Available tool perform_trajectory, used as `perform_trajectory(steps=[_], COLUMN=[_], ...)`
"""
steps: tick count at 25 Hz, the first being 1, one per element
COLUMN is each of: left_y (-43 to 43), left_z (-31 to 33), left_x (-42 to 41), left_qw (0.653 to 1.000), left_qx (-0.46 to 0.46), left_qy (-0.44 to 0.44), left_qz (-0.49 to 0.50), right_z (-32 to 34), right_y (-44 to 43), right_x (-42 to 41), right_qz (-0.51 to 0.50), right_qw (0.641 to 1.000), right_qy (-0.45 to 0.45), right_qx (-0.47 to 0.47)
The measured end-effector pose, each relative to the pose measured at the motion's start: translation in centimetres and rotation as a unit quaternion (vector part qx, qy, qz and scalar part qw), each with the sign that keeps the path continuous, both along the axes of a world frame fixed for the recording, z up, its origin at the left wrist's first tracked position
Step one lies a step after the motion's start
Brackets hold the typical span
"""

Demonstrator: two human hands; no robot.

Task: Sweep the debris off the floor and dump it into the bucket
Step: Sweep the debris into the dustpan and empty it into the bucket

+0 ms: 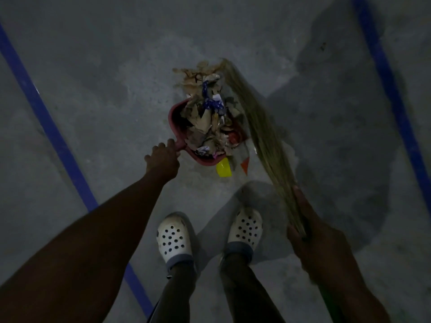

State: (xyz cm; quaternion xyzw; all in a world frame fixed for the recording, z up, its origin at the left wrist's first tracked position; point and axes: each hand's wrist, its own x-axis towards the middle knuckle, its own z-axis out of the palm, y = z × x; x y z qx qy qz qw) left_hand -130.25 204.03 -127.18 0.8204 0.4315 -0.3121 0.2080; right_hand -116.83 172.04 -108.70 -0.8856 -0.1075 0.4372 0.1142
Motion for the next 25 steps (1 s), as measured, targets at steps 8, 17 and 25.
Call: perform_trajectory(steps=[8, 17, 25], left_y=[-0.8, -2.7, -6.0], left_z=[-3.1, 11.7, 33.6], left_x=[-0.3, -0.7, 1.1], left_qw=[0.996, 0.988, 0.986], left_qx=[0.036, 0.025, -0.006], left_qy=[-0.068, -0.137, -0.156], left_qz=[0.038, 0.060, 0.056], right_z=[-7.7, 6.6, 26.1], right_y=[7.0, 3.5, 0.3], right_x=[-2.3, -5.4, -6.9], right_qz=[0.072, 0.004, -0.066], right_qw=[0.995, 0.998, 0.994], right_qy=[0.065, 0.054, 0.051], right_qx=[0.034, 0.045, 0.074])
